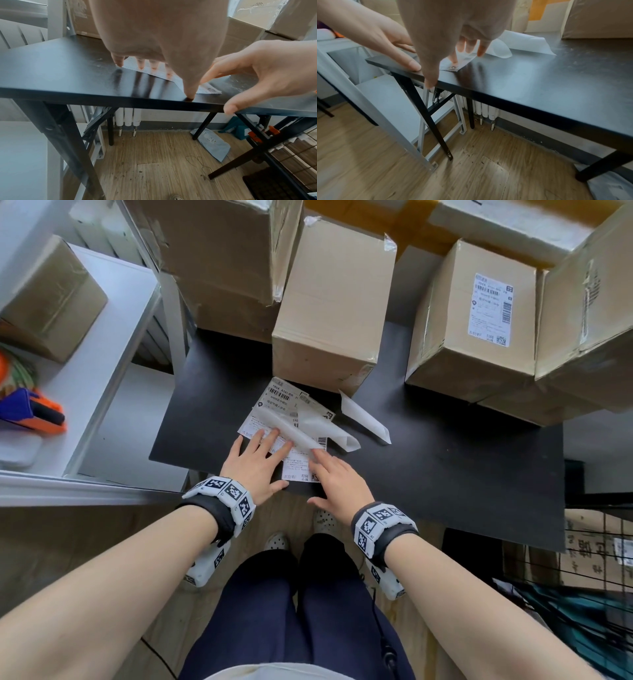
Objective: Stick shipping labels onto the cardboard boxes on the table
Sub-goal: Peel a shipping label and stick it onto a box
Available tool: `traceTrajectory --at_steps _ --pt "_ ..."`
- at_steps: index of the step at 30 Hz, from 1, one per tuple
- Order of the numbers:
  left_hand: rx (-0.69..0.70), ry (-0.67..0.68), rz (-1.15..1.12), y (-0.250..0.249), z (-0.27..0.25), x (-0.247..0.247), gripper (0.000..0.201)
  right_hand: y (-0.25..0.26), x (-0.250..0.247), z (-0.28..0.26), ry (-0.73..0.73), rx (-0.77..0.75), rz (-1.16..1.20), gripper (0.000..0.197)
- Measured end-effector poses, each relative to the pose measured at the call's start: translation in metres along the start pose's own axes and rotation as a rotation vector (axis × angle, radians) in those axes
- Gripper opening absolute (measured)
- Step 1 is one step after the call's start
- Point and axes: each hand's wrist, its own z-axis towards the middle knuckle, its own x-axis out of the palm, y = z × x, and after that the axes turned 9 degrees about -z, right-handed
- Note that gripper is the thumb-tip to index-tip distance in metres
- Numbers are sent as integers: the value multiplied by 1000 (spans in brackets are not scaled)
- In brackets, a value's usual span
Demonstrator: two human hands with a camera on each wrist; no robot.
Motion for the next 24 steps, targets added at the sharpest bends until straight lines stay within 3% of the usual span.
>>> traceTrajectory --at_steps 3,6,10,13,16,20,24 --pt "12 -25 -35 -2 1 1 62 3 -1 -3 9 -48 -21 70" --pt "30 -53 -70 -2 1 -3 50 4 3 -3 -88 -99 -91 69" --pt "74 -1 -42 -5 4 -14 46 2 4 -6 -209 -144 -142 42" --pt "83 41 -85 -10 5 -18 47 0 4 -9 -187 -131 -141 16" --pt "51 -32 -242 -14 6 -23 43 -5 -11 -8 -163 -15 -6 5" --pt "-144 -121 -493 -24 4 -48 33 -13 -43 -2 -142 205 171 24" --pt "-247 -224 -545 -34 5 -77 19 -21 -77 11 -238 255 325 23"
